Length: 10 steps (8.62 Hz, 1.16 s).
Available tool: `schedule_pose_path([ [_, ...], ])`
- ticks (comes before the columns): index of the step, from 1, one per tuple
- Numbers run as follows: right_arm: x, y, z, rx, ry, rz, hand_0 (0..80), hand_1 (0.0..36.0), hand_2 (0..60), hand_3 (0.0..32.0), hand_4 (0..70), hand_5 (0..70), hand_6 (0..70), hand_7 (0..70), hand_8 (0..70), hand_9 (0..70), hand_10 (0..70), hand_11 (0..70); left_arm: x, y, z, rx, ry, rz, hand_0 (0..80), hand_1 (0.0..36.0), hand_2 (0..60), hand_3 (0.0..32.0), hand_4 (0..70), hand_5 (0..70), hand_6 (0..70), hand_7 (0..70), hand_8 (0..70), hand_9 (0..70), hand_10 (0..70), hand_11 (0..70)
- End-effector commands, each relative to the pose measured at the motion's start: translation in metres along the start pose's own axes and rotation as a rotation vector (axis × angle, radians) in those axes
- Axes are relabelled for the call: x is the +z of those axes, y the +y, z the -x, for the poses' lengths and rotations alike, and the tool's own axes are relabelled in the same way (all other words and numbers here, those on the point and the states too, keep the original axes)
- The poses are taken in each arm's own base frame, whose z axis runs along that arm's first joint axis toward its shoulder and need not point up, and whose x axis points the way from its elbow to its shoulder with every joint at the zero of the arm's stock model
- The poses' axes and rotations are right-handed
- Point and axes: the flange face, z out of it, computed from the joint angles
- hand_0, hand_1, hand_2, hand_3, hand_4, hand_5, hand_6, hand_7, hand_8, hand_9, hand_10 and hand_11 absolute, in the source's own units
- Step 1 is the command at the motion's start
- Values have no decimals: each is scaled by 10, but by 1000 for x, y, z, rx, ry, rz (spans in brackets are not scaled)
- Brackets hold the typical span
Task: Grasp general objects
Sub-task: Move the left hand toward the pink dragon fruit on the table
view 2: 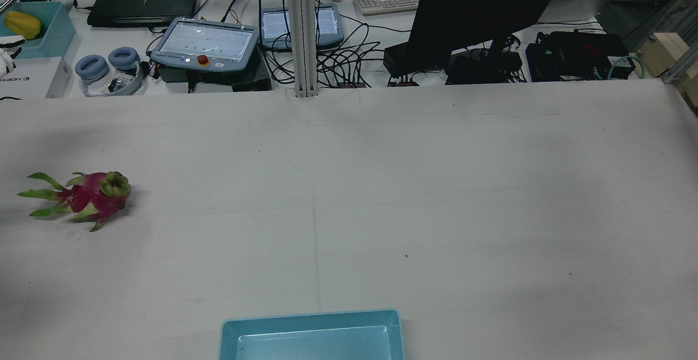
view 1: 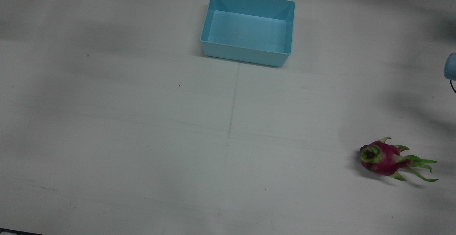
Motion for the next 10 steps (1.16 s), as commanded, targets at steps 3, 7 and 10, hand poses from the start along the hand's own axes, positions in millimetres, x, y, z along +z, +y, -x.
schedule_pose_path([
  [3,0,1,0,0,1,1,0,0,0,0,0,0,0,0,0,0,0,0,-1,133,11,228,-240,60,800,360,600,0,231,700,189,700,27,142,0,0],
  [7,0,0,0,0,-1,0,0,0,0,0,0,0,0,0,0,0,0,0,-4,172,50,448,-382,89,800,360,600,0,134,700,107,700,11,128,0,0],
  [10,0,0,0,0,-1,0,0,0,0,0,0,0,0,0,0,0,0,0,-16,154,68,503,-433,70,800,360,600,0,29,700,33,608,0,107,0,0],
])
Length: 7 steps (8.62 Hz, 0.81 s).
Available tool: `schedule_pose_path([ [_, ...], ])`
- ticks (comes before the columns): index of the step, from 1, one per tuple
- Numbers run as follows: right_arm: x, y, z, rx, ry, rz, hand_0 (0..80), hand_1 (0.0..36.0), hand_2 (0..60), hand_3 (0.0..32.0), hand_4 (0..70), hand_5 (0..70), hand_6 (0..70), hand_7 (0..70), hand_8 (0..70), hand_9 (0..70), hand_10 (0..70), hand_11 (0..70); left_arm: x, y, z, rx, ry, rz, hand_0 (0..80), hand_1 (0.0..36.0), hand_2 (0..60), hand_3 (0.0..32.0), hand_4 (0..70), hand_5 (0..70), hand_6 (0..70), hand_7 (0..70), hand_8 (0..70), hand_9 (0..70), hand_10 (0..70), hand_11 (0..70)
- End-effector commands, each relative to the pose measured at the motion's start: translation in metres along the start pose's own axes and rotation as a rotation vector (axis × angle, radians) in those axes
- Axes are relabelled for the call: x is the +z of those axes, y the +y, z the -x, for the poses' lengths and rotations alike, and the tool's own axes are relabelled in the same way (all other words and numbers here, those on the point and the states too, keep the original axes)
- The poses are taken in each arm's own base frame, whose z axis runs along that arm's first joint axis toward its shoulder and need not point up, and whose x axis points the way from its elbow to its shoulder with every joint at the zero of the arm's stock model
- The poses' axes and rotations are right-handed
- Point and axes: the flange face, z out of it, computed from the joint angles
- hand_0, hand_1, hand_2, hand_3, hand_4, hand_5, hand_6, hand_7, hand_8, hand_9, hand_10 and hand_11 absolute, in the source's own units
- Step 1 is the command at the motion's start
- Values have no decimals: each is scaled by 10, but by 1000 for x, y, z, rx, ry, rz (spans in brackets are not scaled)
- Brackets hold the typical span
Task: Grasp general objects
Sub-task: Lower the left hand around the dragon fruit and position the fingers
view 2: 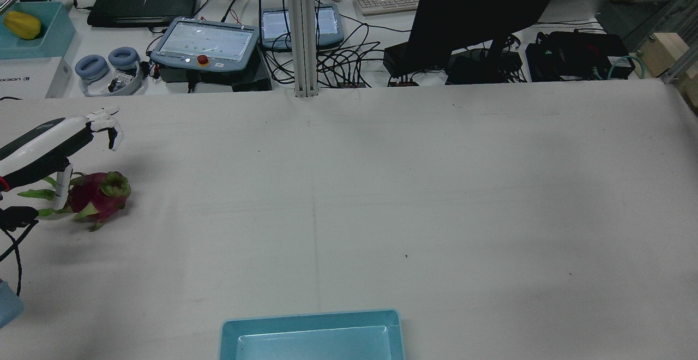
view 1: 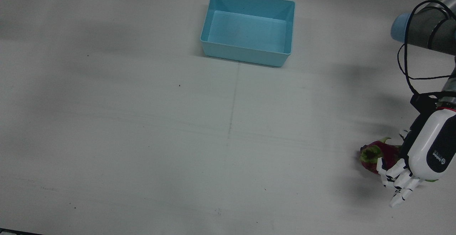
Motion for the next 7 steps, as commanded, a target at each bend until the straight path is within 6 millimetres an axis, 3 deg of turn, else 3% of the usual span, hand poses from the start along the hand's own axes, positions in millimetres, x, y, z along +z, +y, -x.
schedule_pose_path([
  [1,0,0,0,0,-1,0,0,0,0,0,0,0,0,0,0,0,0,0,-5,-7,25,36,-54,-15,800,360,600,0,0,700,1,576,0,101,0,0],
  [5,0,0,0,0,1,0,0,0,0,0,0,0,0,0,0,0,0,0,4,-15,72,32,-64,-6,800,360,600,0,0,700,0,588,0,103,0,0],
  [7,0,0,0,0,-1,0,0,0,0,0,0,0,0,0,0,0,0,0,5,-15,72,30,-65,-5,800,360,600,0,0,700,0,585,0,103,0,0],
])
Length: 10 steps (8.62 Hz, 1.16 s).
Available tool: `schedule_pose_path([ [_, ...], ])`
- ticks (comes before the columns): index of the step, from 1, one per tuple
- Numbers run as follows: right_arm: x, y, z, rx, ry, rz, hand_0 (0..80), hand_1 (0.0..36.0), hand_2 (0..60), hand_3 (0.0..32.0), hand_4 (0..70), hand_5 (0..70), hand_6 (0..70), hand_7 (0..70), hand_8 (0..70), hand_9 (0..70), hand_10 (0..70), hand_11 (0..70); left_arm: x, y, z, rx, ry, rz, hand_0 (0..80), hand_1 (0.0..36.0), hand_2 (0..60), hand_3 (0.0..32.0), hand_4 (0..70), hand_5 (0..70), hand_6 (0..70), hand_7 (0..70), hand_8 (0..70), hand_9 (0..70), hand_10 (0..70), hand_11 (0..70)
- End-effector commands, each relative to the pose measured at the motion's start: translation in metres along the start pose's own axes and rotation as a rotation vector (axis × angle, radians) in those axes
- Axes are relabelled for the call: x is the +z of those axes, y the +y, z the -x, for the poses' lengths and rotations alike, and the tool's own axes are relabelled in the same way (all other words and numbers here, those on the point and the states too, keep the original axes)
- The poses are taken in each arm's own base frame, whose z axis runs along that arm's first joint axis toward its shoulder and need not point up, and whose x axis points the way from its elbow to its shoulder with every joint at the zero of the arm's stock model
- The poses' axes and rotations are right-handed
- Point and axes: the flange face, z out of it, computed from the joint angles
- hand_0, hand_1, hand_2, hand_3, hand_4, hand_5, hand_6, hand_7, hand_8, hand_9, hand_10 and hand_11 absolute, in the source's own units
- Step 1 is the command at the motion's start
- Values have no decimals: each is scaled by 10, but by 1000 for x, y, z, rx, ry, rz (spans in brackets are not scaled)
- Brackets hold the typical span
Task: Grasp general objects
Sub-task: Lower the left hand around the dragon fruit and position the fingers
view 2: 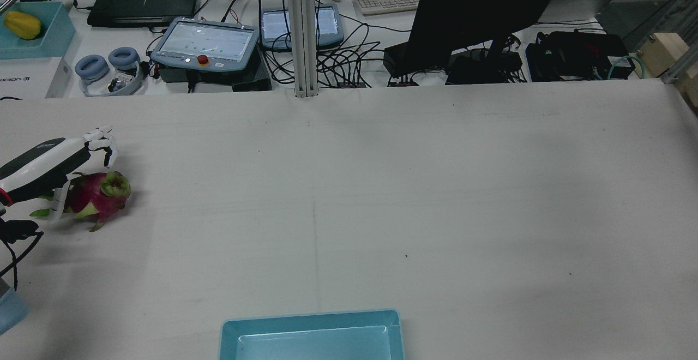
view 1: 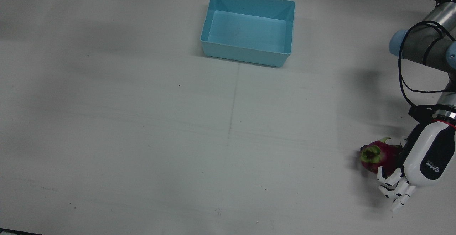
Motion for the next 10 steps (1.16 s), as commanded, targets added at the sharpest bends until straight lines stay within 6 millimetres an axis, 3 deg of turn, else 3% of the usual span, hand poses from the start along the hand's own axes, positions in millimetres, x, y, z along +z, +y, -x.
schedule_pose_path([
  [1,0,0,0,0,-1,0,0,0,0,0,0,0,0,0,0,0,0,0,2,1,4,-5,-2,5,800,360,600,0,0,700,0,591,0,104,0,0],
  [4,0,0,0,0,-1,0,0,0,0,0,0,0,0,0,0,0,0,0,3,6,1,-6,-7,9,800,360,600,0,0,700,10,628,0,111,0,0],
  [8,0,0,0,0,-1,0,0,0,0,0,0,0,0,0,0,0,0,0,13,45,11,-6,-36,65,800,360,600,0,0,700,27,651,0,116,0,18],
  [10,0,0,0,0,-1,0,0,0,0,0,0,0,0,0,0,0,0,0,14,52,16,-3,-47,75,800,360,600,0,15,700,68,700,3,128,0,9],
])
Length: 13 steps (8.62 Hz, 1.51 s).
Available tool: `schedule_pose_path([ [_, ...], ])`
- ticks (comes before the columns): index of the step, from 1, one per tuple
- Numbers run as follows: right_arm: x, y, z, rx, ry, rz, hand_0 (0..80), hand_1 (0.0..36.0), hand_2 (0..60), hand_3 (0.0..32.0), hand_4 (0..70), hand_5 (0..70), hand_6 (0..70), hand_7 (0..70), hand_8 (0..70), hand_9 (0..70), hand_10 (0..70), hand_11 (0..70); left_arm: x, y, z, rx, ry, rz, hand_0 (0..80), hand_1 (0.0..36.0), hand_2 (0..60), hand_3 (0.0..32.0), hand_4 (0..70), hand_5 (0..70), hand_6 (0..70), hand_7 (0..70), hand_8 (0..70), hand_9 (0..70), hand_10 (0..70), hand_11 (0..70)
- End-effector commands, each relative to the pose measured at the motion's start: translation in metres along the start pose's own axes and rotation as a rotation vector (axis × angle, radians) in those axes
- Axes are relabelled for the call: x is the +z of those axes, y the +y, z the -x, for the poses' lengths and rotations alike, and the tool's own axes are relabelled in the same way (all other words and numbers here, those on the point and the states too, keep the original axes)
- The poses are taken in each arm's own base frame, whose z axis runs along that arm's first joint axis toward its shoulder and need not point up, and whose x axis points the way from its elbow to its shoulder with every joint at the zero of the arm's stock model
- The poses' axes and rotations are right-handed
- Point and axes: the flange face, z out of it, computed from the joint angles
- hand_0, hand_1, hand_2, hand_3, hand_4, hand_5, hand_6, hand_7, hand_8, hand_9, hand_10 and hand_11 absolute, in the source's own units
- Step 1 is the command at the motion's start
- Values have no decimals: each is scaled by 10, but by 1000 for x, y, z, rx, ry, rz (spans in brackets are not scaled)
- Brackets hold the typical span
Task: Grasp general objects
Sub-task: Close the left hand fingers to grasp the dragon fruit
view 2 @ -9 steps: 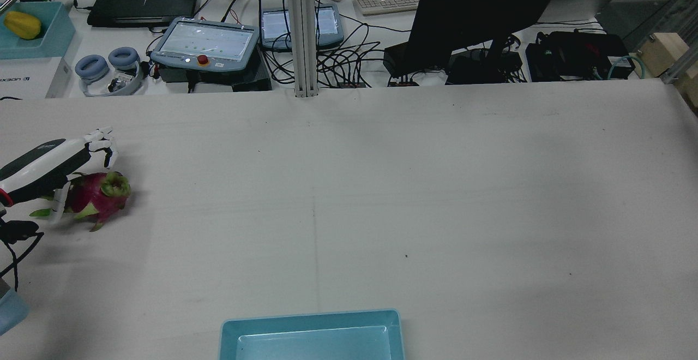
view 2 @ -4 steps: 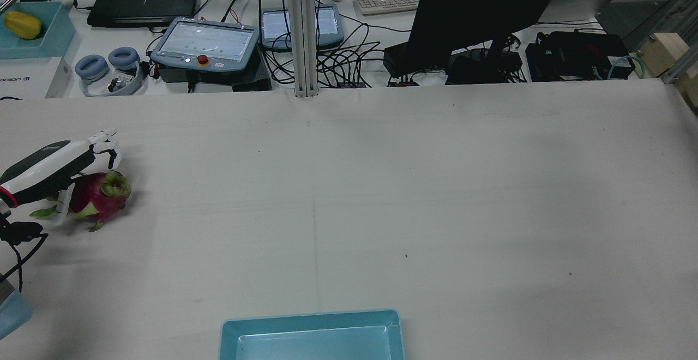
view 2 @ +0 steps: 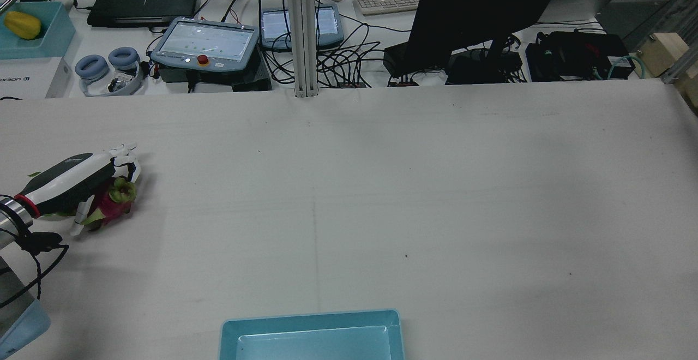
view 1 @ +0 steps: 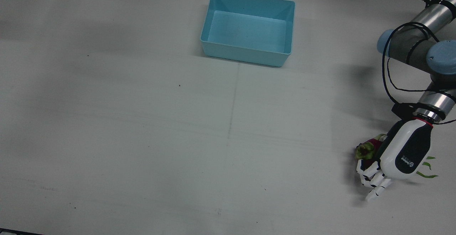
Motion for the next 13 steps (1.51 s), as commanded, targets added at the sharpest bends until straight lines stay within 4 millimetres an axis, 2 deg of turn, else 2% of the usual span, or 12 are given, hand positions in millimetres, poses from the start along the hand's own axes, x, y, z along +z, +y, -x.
schedule_pose_path([
  [1,0,0,0,0,-1,0,0,0,0,0,0,0,0,0,0,0,0,0,2,10,6,5,-25,9,800,360,600,0,131,700,196,700,29,172,18,76],
  [2,0,0,0,0,-1,0,0,0,0,0,0,0,0,0,0,0,0,0,2,10,5,5,-27,8,800,360,600,0,457,700,564,700,166,256,277,439],
  [3,0,0,0,0,1,0,0,0,0,0,0,0,0,0,0,0,0,0,2,9,2,6,-26,-14,800,360,600,0,680,700,700,700,523,672,559,700],
  [4,0,0,0,0,-1,0,0,0,0,0,0,0,0,0,0,0,0,0,2,8,0,7,-24,-31,800,360,600,0,700,700,700,700,700,700,700,700],
  [7,0,0,0,0,-1,0,0,0,0,0,0,0,0,0,0,0,0,0,2,9,-5,0,-15,-31,800,360,600,0,700,700,700,700,700,700,700,700],
  [8,0,0,0,0,-1,0,0,0,0,0,0,0,0,0,0,0,0,0,1,14,-19,-7,-3,-21,800,360,600,0,700,700,700,700,700,700,700,700],
  [10,0,0,0,0,1,0,0,0,0,0,0,0,0,0,0,0,0,0,-20,30,-88,-19,41,0,800,360,600,0,700,700,700,700,700,700,700,700],
  [11,0,0,0,0,1,0,0,0,0,0,0,0,0,0,0,0,0,0,-27,40,-104,-43,28,70,800,360,600,0,700,700,700,700,700,700,700,700],
  [12,0,0,0,0,-1,0,0,0,0,0,0,0,0,0,0,0,0,0,-18,50,-125,-87,40,158,800,360,600,0,700,700,700,700,700,700,700,700],
  [13,0,0,0,0,-1,0,0,0,0,0,0,0,0,0,0,0,0,0,0,70,-158,-88,81,259,800,360,600,0,700,700,700,700,700,700,700,700],
])
